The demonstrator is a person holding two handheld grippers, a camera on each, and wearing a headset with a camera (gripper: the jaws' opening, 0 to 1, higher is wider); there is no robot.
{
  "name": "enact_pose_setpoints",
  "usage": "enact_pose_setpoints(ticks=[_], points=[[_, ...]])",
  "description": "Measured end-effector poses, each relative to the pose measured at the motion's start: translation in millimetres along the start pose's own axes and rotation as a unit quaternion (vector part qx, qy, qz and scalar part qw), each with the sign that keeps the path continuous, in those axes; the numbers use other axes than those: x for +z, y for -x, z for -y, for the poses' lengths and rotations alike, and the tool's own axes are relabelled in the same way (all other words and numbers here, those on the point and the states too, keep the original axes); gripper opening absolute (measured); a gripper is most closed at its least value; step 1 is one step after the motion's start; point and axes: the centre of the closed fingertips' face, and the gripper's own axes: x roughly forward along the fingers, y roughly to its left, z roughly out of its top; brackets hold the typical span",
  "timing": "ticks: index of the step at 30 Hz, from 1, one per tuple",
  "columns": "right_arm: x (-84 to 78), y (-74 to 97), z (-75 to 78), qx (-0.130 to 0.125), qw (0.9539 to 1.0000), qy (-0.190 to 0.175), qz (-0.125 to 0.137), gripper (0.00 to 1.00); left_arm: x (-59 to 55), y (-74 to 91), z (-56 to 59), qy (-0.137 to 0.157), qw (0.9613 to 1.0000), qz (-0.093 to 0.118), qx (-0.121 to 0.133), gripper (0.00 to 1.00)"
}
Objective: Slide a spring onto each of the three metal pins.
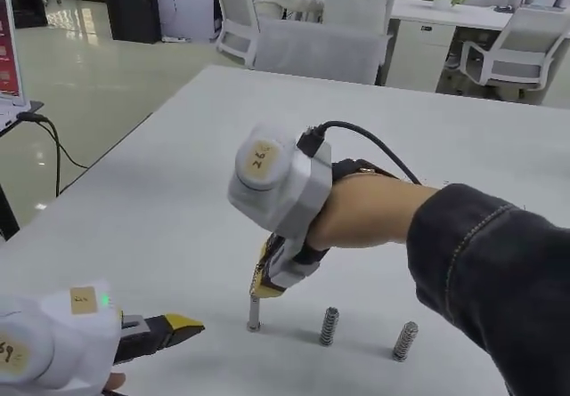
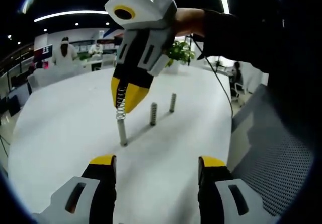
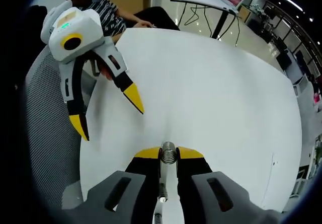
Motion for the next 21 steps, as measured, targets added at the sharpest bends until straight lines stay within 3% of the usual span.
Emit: enact_pose_setpoints(ticks=[21], points=[[-9.0,-27.0,-3.7,0.020,0.9995,-0.014,-0.022,0.08,-4.4,2.8,0.6,0.003,1.0000,-0.004,0.003,0.59]])
